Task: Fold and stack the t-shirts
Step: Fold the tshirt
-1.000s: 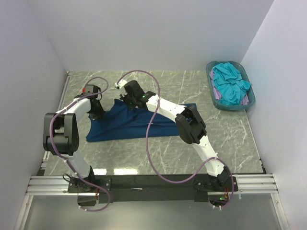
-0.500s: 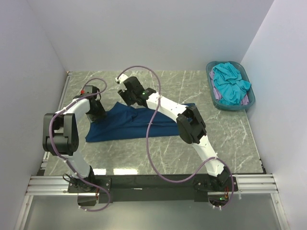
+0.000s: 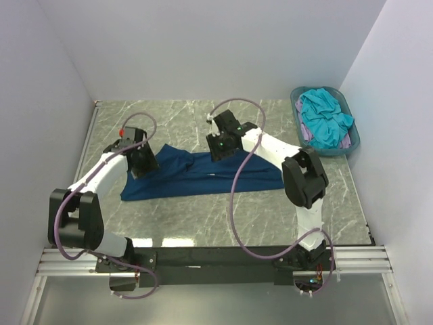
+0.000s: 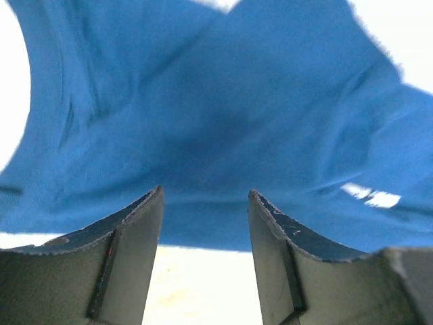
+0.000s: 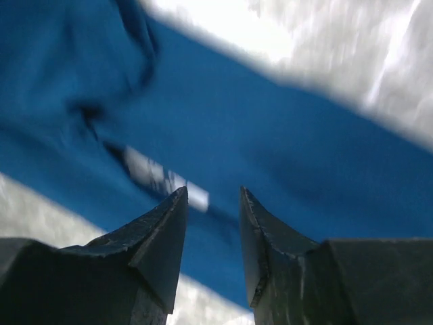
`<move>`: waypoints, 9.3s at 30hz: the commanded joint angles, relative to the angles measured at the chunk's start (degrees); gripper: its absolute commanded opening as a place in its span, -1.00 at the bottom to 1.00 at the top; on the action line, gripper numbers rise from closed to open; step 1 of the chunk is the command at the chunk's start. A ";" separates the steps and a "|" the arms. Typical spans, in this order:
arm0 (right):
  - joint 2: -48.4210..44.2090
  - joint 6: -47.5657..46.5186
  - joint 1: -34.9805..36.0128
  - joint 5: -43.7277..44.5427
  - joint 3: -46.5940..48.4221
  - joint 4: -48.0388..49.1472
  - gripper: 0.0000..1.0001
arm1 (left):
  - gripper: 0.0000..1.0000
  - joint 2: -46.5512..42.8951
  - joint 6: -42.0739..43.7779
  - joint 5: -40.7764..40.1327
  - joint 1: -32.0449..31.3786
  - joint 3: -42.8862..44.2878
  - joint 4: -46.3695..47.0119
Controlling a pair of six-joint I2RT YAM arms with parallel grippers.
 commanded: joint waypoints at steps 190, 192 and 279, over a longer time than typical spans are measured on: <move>-37.52 8.43 -0.15 6.85 -32.16 -22.64 -0.18 | 0.44 38.46 1.10 -7.90 9.97 40.07 -5.99; -35.77 6.59 -0.24 7.48 -29.00 -19.40 -0.11 | 0.49 33.45 0.84 -10.10 9.71 39.10 -6.43; -14.92 12.11 -2.70 -8.00 -21.84 1.19 -0.24 | 0.51 22.65 -2.33 2.98 -18.76 26.91 0.52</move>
